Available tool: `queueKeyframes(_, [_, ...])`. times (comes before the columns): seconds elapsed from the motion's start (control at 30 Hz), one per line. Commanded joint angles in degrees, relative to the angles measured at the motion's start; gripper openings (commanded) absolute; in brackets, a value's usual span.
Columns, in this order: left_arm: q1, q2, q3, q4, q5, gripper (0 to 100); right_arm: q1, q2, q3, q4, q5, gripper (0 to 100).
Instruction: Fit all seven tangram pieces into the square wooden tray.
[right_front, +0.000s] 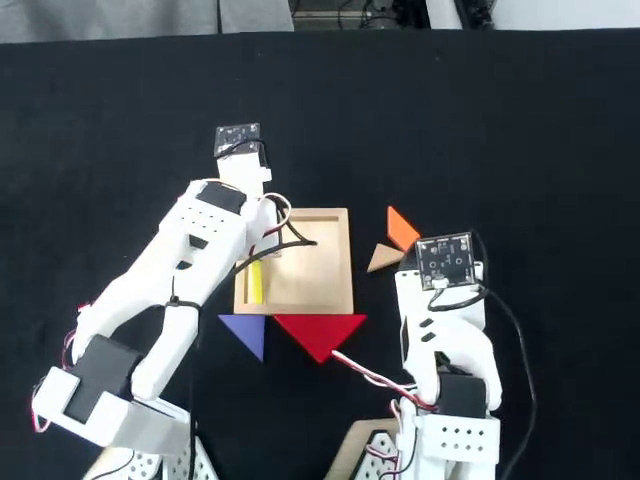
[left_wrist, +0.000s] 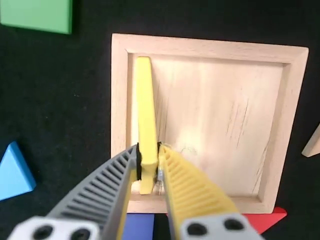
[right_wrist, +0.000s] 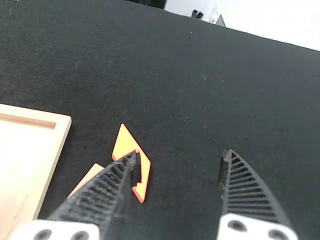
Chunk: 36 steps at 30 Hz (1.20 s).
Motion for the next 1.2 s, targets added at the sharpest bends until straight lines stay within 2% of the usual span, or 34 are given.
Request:
queueKeyframes(0.0, [-2.7,-0.2,-0.7,-0.4,-1.5,3,0.8,-0.3,-0.1,-1.3,0.4,25.4])
queueKeyframes(0.57, [-2.9,-0.3,-1.0,1.9,-3.1,3,0.7,-0.3,-0.1,-1.2,0.4,25.4])
queueKeyframes(0.8, [-2.5,-0.3,-1.0,2.5,-3.1,18,0.7,-0.3,-0.1,-1.2,0.4,25.4])
queueKeyframes(1.17, [-0.4,-1.9,-1.7,2.9,-3.0,18,0.7,-0.3,-0.1,-1.2,0.4,25.4])
